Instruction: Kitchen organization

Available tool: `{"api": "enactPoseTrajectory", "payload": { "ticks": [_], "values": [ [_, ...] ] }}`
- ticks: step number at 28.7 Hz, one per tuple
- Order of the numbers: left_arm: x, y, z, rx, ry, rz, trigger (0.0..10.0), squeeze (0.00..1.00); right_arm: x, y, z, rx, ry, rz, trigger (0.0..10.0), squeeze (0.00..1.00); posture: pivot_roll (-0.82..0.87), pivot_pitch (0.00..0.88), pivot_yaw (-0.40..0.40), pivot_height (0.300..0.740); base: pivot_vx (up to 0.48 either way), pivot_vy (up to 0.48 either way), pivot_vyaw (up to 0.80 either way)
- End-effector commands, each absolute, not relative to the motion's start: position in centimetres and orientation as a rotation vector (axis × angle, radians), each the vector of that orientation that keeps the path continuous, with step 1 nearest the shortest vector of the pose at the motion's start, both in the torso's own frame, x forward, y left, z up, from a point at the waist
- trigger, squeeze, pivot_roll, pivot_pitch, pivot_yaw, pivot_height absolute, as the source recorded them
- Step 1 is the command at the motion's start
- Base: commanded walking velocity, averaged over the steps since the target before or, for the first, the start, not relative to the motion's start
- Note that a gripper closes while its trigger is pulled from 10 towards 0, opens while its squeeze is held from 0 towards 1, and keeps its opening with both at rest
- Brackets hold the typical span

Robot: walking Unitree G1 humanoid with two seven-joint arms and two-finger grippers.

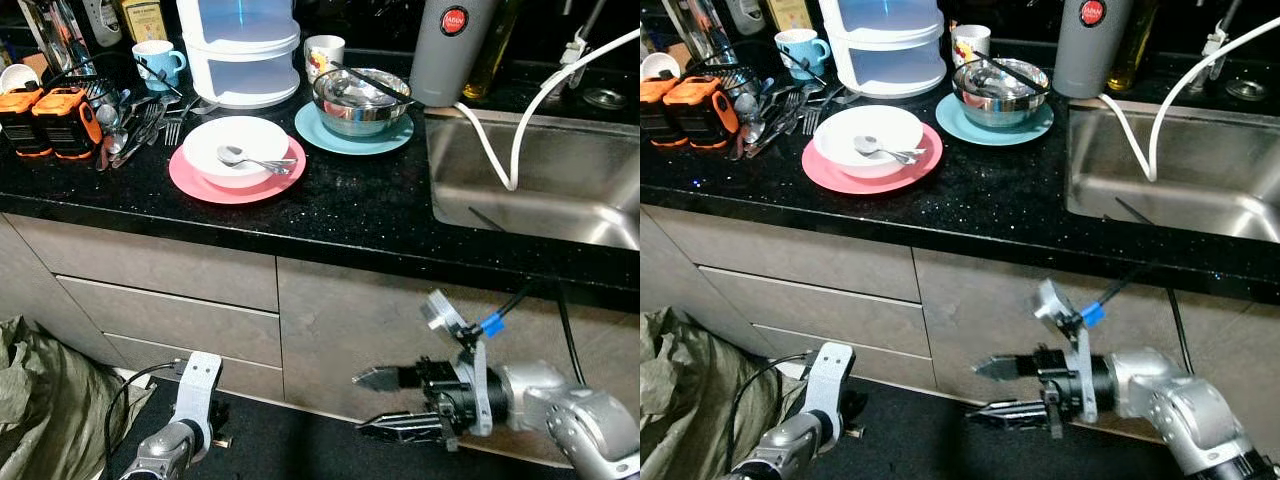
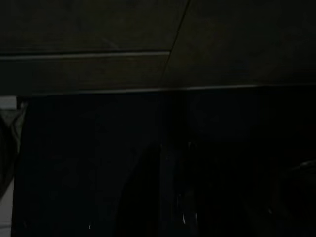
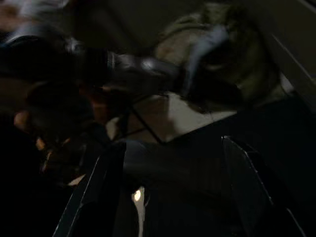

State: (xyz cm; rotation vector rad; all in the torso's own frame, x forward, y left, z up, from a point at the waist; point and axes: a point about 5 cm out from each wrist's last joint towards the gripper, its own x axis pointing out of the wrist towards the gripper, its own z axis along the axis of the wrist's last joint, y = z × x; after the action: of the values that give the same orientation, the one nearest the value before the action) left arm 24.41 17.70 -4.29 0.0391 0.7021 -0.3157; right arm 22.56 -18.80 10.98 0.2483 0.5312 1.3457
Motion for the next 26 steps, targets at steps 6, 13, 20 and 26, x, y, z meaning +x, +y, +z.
{"api": "enactPoseTrajectory", "payload": {
  "ticks": [6, 13, 20, 26],
  "values": [
    [25.9, 17.4, -2.4, 0.109, 0.602, -0.538, 10.0, 0.0, 22.3, -22.0, 3.4, 0.295, 0.745, 0.996, 10.0, 0.0, 0.04, 0.101, 0.013, 0.74, 0.0, 0.0, 0.0],
    [26.5, 16.4, -1.0, 0.029, 0.512, -0.721, 10.0, 0.0, 21.1, -23.1, -2.3, 0.106, 0.971, 0.673, 10.0, 0.0, 0.04, 0.105, 0.006, 0.74, 0.0, 0.0, 0.0],
    [26.6, 15.8, 1.7, -0.195, 0.393, -1.029, 10.0, 0.0, 19.5, -22.1, -5.5, -0.044, 1.093, 0.523, 10.0, 0.0, 0.04, 0.112, -0.001, 0.74, 0.0, 0.0, 0.0],
    [24.6, 13.8, 9.7, -0.409, 0.204, -1.509, 10.0, 0.0, 18.5, -21.7, -7.3, -0.332, 1.165, 0.48, 10.0, 0.0, 0.04, 0.116, -0.005, 0.74, 0.0, 0.0, 0.0]
  ]
}}
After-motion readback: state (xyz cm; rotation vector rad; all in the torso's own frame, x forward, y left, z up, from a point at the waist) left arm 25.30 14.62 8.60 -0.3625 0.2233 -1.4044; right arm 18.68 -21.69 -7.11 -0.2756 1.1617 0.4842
